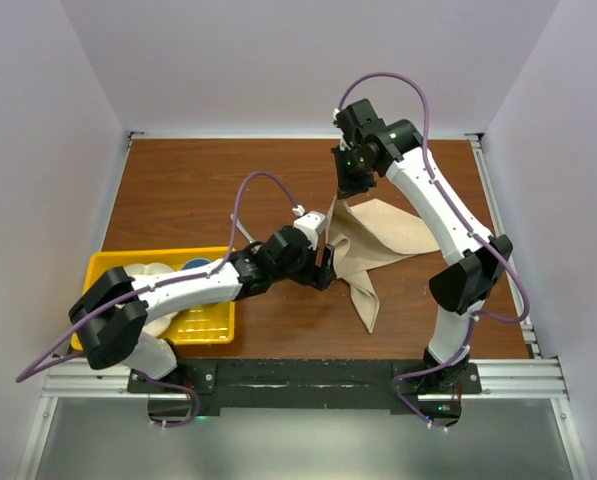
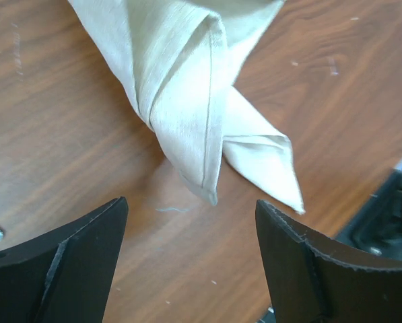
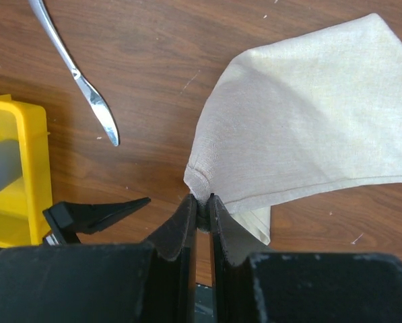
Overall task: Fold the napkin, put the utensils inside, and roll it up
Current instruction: Flatten out the napkin at the center of the board.
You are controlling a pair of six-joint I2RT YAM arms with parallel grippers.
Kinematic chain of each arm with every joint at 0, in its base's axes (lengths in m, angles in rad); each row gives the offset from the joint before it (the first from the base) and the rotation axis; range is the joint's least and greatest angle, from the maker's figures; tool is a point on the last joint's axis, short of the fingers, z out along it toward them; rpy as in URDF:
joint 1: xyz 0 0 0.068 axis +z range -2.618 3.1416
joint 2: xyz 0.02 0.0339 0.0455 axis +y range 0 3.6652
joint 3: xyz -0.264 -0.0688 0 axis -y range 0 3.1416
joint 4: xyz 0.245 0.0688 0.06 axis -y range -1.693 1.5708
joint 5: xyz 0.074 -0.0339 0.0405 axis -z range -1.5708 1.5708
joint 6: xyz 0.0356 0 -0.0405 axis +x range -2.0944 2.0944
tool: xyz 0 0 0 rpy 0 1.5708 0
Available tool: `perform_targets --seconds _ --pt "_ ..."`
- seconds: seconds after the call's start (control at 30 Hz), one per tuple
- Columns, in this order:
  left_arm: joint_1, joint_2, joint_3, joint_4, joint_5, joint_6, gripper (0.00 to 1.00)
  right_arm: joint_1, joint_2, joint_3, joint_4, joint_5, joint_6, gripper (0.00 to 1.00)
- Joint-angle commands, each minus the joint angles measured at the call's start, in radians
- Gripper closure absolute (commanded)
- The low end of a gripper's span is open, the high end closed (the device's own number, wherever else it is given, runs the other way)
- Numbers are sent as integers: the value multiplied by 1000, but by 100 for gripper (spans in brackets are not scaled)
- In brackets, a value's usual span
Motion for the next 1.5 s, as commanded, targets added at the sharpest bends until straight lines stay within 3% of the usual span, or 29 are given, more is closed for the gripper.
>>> perform_targets --seconds 0.0,0.23,0.43,0.57,0.67,0.9,1.13,1.3,1.47 --pt "-55 39 62 70 -159 72 16 -5 4 51 -25 -29 6 100" --pt "-83 185 179 -34 -280 68 22 -18 -5 59 -29 -52 20 100" --pt "-83 238 226 -57 -313 82 44 -36 -11 57 -25 -52 12 100" --pt "-81 268 287 -134 -285 80 65 -64 -13 69 -23 -28 17 100" --pt "-74 216 336 -287 -293 69 99 -131 -10 132 -42 32 33 100" --pt "-14 -28 407 -540 -378 56 100 -258 -103 303 -16 262 46 100" --pt "103 -122 678 -728 -423 43 100 -274 -374 209 150 599 -39 100" --pt "115 -128 853 -801 -460 53 100 -274 -592 136 280 721 -91 100" --pt "129 -127 1002 -834 -466 46 100 -275 -687 113 302 706 -83 100"
